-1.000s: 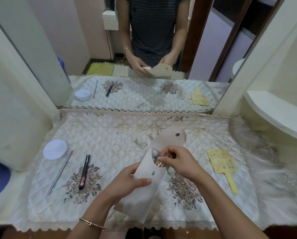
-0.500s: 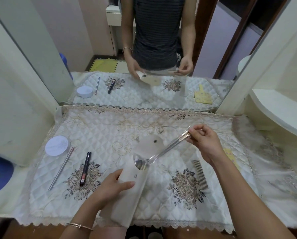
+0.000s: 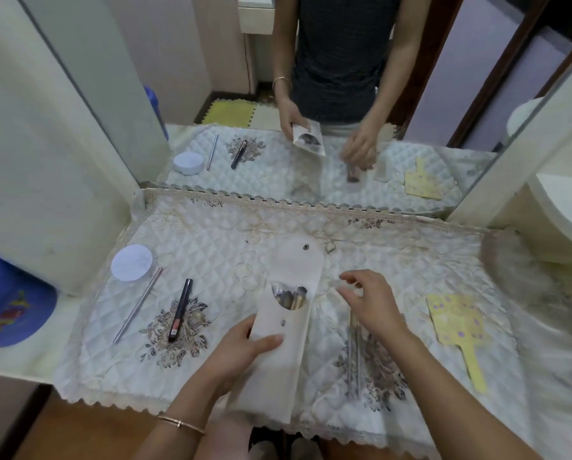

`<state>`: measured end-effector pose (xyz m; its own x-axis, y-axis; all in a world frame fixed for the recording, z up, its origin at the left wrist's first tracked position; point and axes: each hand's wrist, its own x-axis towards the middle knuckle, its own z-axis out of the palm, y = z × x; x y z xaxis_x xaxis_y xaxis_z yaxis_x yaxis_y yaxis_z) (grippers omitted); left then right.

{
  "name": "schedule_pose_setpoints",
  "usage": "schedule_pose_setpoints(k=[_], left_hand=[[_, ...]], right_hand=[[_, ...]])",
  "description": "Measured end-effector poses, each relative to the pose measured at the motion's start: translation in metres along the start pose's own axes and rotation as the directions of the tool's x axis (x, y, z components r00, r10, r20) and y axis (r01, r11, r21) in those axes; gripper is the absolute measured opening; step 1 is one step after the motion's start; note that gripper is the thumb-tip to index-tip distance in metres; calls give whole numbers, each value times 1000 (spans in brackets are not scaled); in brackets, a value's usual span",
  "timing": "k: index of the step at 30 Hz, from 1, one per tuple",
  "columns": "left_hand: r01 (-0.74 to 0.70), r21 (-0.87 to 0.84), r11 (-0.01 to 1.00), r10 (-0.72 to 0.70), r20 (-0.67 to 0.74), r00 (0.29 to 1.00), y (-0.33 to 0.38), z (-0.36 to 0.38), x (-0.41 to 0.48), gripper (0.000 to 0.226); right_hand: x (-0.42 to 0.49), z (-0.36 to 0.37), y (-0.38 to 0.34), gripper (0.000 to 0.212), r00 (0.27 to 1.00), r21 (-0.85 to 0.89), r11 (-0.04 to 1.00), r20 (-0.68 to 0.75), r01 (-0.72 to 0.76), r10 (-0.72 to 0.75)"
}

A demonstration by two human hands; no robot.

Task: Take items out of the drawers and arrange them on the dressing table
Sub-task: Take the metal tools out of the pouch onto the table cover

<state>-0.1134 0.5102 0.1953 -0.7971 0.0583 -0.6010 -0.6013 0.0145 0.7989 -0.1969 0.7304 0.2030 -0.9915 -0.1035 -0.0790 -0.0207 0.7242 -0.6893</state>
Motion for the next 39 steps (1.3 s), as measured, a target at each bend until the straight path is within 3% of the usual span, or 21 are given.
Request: schedule_pose_setpoints(k=[2,6,8,10,13,15,18,21,26,28,30,33,37,39], left_hand=[[-14,14,1000,14,24,1000,2,5,-1,37],[-36,22,999,34,107,994,3,14,-3,44],[-44,31,999,40,132,991,2,15,-3,45],[-55,51,997,47,149,988,1,14,-3,44],[-56,118,991,41,120,992,-3,7,-4,47],[-50,154,987,39,73,997,-9,1,-4,45],[-33,134,990,41,-56,998,-16,-8,-5,31],[-14,10,1000,15,-129,992,-17,-14,-8,32],[-16,-77,997,9,-96,995,-14,-18,-14,46],[-10,-90,996,5,-63,998,-12,-18,-16,48],[-6,-84,996,5,-11,1000,-9,-17,-17,48],[-7,-64,998,11,66,998,-4,-13,-17,44],[3,-96,995,3,60,998,1,-4,-11,41],[9,-137,990,-7,22,1000,4,1,-9,30]], right_hand=[[-12,5,-19,19,1000,209,978,27,-8,2],[-22,18,-26,11,995,264,961,68,-87,72],[-24,19,-22,19,990,363,921,51,-141,132],[-23,14,-19,18,978,542,819,25,-186,206],[-14,-5,-16,14,929,786,582,-28,-208,369],[-6,-19,-8,14,896,836,524,-98,-162,432],[3,-21,11,8,897,720,657,-112,-224,428],[5,-3,21,4,929,502,800,19,-329,370],[2,25,9,46,958,125,951,68,-284,277],[5,25,-3,53,980,143,969,18,-200,199],[10,18,-21,55,992,277,954,-18,-112,121],[18,4,-48,55,999,441,897,42,-32,15],[17,-5,-62,10,990,316,939,-14,138,-141],[3,-1,-62,6,974,243,946,27,213,-226]])
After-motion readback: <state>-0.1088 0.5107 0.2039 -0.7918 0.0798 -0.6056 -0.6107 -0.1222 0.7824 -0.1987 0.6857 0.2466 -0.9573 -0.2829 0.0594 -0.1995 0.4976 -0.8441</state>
